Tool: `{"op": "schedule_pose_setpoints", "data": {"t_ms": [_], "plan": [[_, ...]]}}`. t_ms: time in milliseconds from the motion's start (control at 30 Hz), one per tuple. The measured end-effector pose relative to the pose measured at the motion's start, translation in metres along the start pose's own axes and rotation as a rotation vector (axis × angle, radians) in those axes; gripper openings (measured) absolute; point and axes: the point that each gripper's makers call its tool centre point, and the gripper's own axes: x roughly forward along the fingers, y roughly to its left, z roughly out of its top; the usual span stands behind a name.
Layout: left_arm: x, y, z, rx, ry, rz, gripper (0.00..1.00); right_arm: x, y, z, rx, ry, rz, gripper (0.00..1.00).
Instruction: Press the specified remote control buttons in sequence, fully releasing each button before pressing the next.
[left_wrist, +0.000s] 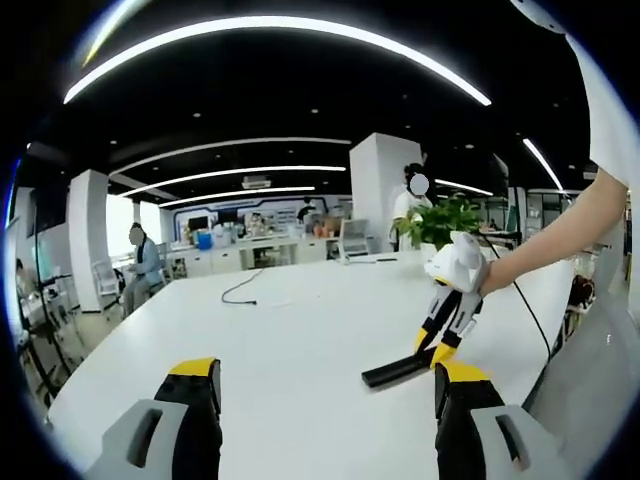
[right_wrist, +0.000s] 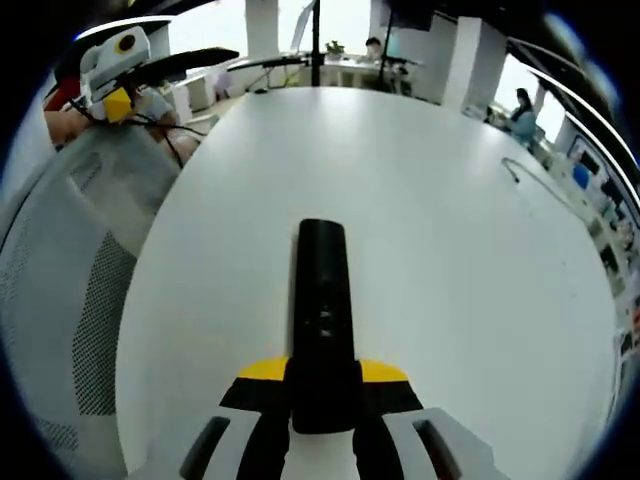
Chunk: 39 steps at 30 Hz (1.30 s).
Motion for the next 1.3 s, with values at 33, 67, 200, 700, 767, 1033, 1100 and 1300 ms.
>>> {"op": "schedule_pose_setpoints", "data": {"t_ms": [33,67,200,700,767,1033,1100,1300], "plan": [[0.000,0.000,0.000,-0.001,0.000,-0.003,0.91,0.000,-0.002,0.000,-0.002,0.003,0.003,0.20],[0.000,-0.001,0.000,-0.002,0.002,-0.006,0.91,0.000,-0.006,0.000,-0.008,0.007,0.003,0.20],[0.001,-0.006,-0.001,-0.006,0.006,-0.031,0.92,0.001,-0.016,0.000,-0.007,0.017,0.009,0.20],[0.003,-0.004,-0.006,-0.001,0.024,-0.027,0.92,0.004,-0.045,0.000,-0.035,0.090,0.036,0.20],[0.003,-0.004,-0.006,-0.001,0.024,-0.025,0.92,0.004,-0.051,-0.001,-0.019,0.087,0.027,0.20],[0.003,-0.004,-0.008,0.002,0.033,-0.028,0.92,0.004,-0.062,0.000,-0.009,0.087,0.018,0.21],[0.003,-0.004,-0.008,0.003,0.036,-0.027,0.92,0.004,-0.063,0.000,-0.007,0.086,0.019,0.21],[0.003,-0.002,-0.007,0.002,0.029,-0.018,0.92,0.004,-0.060,0.003,-0.001,-0.012,0.006,0.21]]}}
